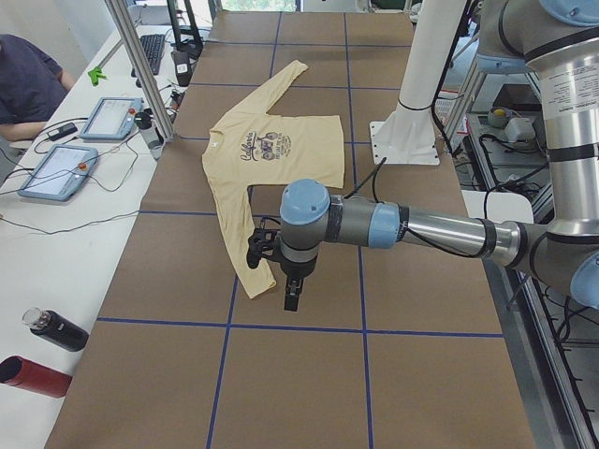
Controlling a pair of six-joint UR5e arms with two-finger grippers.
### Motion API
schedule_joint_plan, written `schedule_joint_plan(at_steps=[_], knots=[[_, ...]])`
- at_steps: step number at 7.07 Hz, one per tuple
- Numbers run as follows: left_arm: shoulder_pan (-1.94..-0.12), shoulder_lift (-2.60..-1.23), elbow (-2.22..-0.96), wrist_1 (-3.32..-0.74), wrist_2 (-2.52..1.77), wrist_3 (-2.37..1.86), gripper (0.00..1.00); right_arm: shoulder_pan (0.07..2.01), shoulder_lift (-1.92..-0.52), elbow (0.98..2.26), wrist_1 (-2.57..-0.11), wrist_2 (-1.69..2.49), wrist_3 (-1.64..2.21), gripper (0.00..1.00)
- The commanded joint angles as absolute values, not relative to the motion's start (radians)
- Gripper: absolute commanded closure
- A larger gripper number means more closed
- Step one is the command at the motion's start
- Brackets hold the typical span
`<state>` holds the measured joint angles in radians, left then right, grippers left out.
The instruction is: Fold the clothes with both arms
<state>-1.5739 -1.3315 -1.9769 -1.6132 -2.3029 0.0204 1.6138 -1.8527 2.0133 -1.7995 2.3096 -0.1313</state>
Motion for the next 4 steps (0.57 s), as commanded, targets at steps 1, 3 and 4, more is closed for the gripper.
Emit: schedule_joint_plan(at_steps=[1, 3, 4], knots=[[-1.574, -1.331, -1.974, -1.806, -2.292, 0.015, 0.00, 1.611, -1.760, 2.010, -1.780, 2.310, -0.127, 0.00], [-1.574, -1.382, -1.960, -1.970, -2.270, 0.014, 0.00, 1.608, -1.740, 1.970, -1.574, 2.309, -0.127, 0.00], [-1.574, -1.449, -1.953, -2.056, -2.237, 0.012, 0.00, 1.608, -1.712, 1.916, -1.510, 2.327, -0.083, 0.00]])
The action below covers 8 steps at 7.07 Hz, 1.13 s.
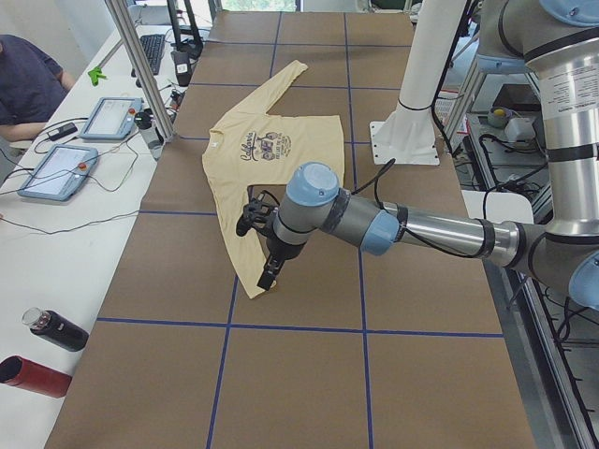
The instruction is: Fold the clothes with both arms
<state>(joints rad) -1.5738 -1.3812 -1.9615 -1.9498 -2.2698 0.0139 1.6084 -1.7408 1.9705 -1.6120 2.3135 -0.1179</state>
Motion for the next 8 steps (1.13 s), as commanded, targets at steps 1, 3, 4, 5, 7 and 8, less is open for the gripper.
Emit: schedule_joint_plan(at_steps=[1, 3, 4, 5, 7, 8], knots=[[-1.572, -1.516, -1.916, -2.078, -2.238, 0.011, 0.00, 1.609, -1.701, 1.917, -1.488, 2.330, -0.022, 0.00], [-1.572, -1.598, -1.815, -2.136, -2.244, 0.011, 0.00, 1.605, -1.709, 1.917, -1.363, 2.332, 0.072, 0.00], [-1.572, -1.589, -1.798, -2.179, -2.244, 0.011, 0.00, 1.570, -1.713, 1.913, -1.265, 2.354, 0.090, 0.00], [-1.571, -1.589, -1.793, -2.181, -2.244, 0.012, 0.00, 1.534, -1.713, 1.913, -1.247, 2.425, 0.200, 0.00], [-1.563, -1.586, -1.793, -2.181, -2.244, 0.015, 0.00, 1.385, -1.750, 1.928, -1.102, 2.360, 0.489, 0.00], [-1.559, -1.583, -1.793, -2.181, -2.244, 0.018, 0.00, 1.268, -1.797, 1.927, -0.934, 2.254, 0.679, 0.00]])
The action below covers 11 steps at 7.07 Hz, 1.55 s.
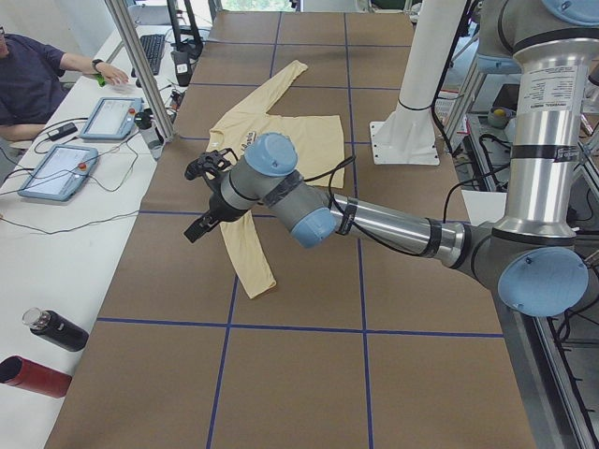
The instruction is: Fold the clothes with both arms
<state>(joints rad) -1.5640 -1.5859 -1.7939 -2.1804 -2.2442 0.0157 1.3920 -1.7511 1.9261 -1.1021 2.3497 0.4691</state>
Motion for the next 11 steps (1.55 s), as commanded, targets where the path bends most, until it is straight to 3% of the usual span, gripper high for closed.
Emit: schedule_joint_plan(at_steps=[1, 3, 5, 6, 7, 11], knots=[[-1.557, -1.582, -1.793, -2.181, -2.244, 0.018, 0.00, 1.155, -1.818, 1.924, -0.848, 2.129, 0.800, 0.00], [-1.554, -1.582, -1.792, -2.180, -2.244, 0.020, 0.00, 0.970, -1.807, 1.855, -0.792, 1.934, 0.884, 0.00], [-1.552, -1.577, -1.792, -2.181, -2.244, 0.020, 0.00, 0.948, -1.796, 1.641, -0.509, 1.925, 0.919, 0.09], [-1.551, -1.577, -1.792, -2.180, -2.244, 0.020, 0.00, 0.937, -1.790, 1.619, -0.482, 1.922, 0.928, 0.21], [-1.549, -1.577, -1.792, -2.181, -2.244, 0.020, 0.00, 0.905, -1.780, 1.608, -0.482, 1.884, 0.930, 0.26], [-1.549, -1.575, -1.786, -2.181, -2.244, 0.021, 0.00, 0.867, -1.730, 1.552, -0.482, 1.842, 0.928, 0.34]])
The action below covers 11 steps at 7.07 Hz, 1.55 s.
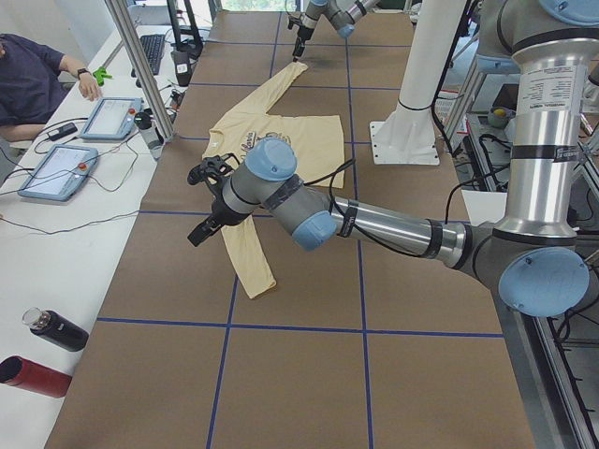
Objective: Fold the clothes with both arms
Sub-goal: 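Lower the right gripper and grasp the cuff of the nearby sleeve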
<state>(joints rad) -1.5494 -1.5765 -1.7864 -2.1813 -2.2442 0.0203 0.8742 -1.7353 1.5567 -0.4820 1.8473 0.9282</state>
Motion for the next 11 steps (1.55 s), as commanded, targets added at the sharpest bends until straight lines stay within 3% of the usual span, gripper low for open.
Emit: schedule_joint_plan(at_steps=[1, 2, 4, 7, 11], knots=[[-1.549, -1.577, -1.786, -2.181, -2.244, 0.021, 0.00, 0.852, -1.726, 1.542, -0.482, 1.823, 0.928, 0.34], [-1.549, -1.577, -1.786, -2.181, -2.244, 0.020, 0.00, 0.848, -1.724, 1.530, -0.482, 1.818, 0.928, 0.36], [-1.549, -1.577, -1.786, -2.181, -2.244, 0.020, 0.00, 0.847, -1.729, 1.531, -0.482, 1.818, 0.928, 0.56], [-1.549, -1.577, -1.786, -2.181, -2.244, 0.021, 0.00, 0.848, -1.730, 1.535, -0.482, 1.819, 0.928, 1.00], [-1.549, -1.575, -1.786, -2.181, -2.246, 0.020, 0.00, 0.851, -1.724, 1.626, -0.508, 1.828, 0.928, 1.00]])
